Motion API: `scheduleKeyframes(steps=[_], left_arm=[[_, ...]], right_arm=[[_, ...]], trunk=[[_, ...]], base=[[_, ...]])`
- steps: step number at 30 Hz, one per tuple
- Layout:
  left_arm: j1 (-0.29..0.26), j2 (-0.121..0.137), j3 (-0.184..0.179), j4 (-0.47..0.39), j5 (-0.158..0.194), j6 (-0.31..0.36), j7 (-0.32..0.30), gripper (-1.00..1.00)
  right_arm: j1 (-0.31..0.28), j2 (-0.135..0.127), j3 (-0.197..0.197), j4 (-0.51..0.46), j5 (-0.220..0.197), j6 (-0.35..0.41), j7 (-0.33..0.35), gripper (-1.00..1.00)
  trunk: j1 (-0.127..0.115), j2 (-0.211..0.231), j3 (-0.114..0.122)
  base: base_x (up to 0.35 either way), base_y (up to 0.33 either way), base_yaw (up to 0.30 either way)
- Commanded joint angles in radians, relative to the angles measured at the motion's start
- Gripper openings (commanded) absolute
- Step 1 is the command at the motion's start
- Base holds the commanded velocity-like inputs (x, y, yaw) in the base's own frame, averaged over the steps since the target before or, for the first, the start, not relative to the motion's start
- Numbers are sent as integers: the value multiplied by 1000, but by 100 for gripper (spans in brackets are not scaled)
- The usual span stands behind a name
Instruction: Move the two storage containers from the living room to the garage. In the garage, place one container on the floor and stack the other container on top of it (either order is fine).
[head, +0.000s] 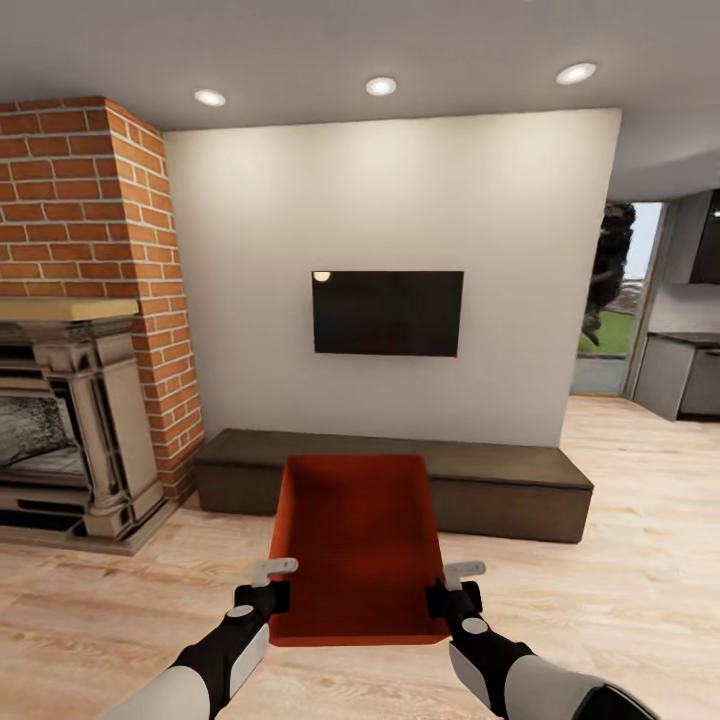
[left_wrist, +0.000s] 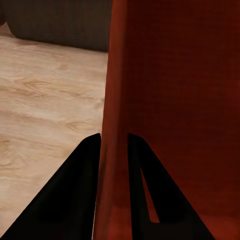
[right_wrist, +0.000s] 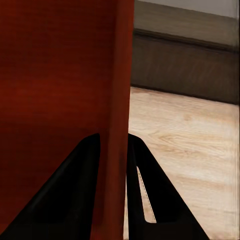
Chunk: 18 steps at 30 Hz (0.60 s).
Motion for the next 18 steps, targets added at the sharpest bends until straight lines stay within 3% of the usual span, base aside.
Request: scheduleKeyframes(steps=[1,18], left_arm=[[-1,-1,4,-4,-7,-2,13,-100],[-1,1,2,-4,-8,-2,13,-100]], right_arm=[[-1,5,-37,3,-20,-2,-5,-100],[-1,5,-37,3,-20,-2,-5,-100]], trunk=[[0,-1,-1],[0,-1,-1]], base=[[0,0,-286],[0,0,-286]])
